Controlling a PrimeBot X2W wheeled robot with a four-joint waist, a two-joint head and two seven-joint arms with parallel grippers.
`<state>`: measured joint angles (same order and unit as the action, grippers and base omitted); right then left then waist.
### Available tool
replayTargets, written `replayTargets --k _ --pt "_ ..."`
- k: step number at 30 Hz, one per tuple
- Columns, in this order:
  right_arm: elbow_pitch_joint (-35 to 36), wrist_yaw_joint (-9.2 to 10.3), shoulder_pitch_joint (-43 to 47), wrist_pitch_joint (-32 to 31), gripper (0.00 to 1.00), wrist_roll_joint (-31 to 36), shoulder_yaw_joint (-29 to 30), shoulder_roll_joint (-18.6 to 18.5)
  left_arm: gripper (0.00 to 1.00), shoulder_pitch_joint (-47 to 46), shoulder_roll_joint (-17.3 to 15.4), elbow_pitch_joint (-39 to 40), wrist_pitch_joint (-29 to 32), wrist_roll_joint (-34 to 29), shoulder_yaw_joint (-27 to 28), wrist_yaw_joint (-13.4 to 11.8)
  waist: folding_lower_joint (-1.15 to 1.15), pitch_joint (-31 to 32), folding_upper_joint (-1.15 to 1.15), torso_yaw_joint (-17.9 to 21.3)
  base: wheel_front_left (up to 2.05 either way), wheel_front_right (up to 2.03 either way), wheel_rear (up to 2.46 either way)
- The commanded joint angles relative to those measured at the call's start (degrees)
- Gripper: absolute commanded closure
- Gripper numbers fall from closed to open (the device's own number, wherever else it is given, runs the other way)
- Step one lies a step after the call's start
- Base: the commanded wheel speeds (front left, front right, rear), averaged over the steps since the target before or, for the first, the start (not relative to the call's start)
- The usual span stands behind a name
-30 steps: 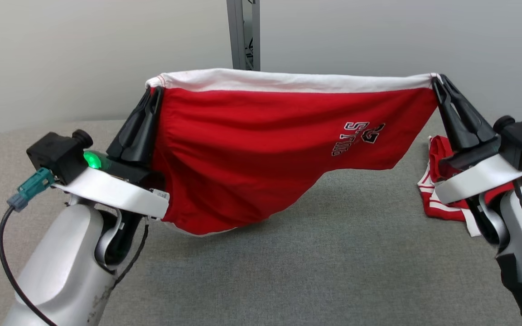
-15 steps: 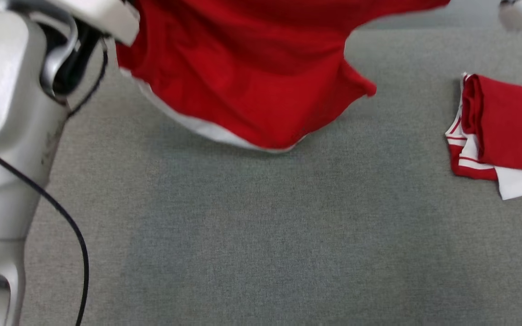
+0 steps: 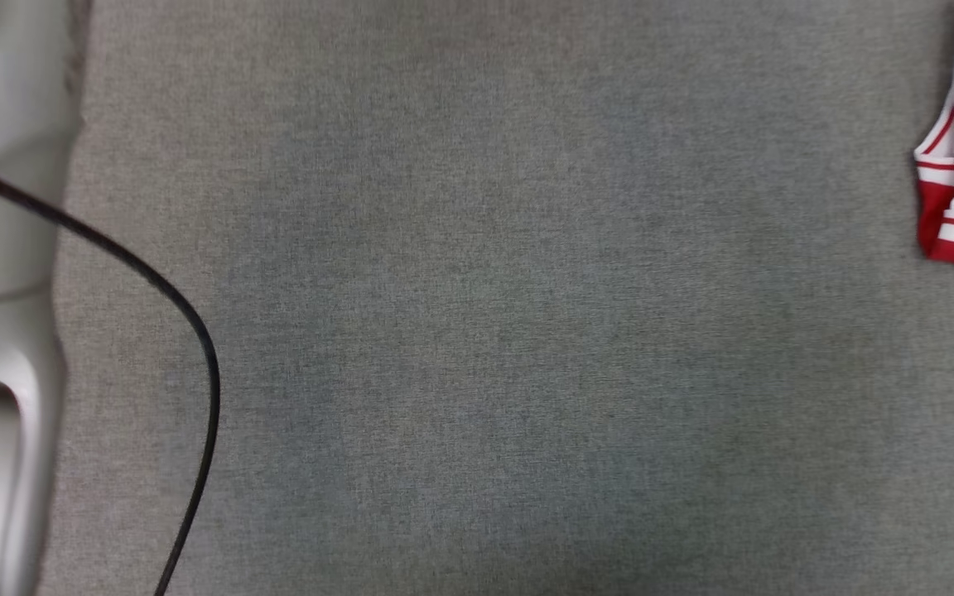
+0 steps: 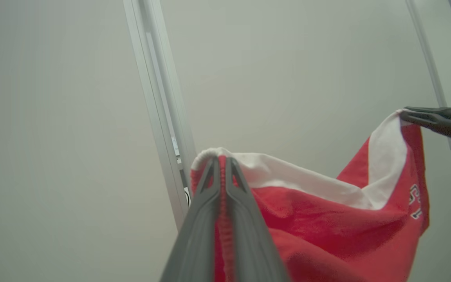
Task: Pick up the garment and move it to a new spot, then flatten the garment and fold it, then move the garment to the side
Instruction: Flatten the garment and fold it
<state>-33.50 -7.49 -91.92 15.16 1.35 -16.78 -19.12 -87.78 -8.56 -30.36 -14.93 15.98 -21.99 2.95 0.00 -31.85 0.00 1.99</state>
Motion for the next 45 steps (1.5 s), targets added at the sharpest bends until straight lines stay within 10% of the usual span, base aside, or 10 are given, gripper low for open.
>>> replayTargets --k 1,21,45 --pt "0.5 0.00 3.3 0.1 1.00 2.9 -2.0 0.4 1.00 4.0 0.0 1.2 -0.2 -1.7 1.4 -0.6 0.00 -1.8 0.00 -0.5 0.00 0.00 0.00" --pt "-0.3 0.01 29.7 0.1 1.00 -0.7 -6.3 -0.3 1.00 27.9 3.6 -0.9 -0.2 -6.2 4.4 4.5 0.00 0.6 0.00 -3.2 0.00 0.00 0.00" --pt "-5.6 0.01 49.9 0.1 1.00 -11.3 -19.9 -4.4 1.00 47.9 -1.6 -10.4 -0.2 1.6 -17.0 4.5 0.00 17.8 0.00 -6.7 0.00 0.00 0.00"
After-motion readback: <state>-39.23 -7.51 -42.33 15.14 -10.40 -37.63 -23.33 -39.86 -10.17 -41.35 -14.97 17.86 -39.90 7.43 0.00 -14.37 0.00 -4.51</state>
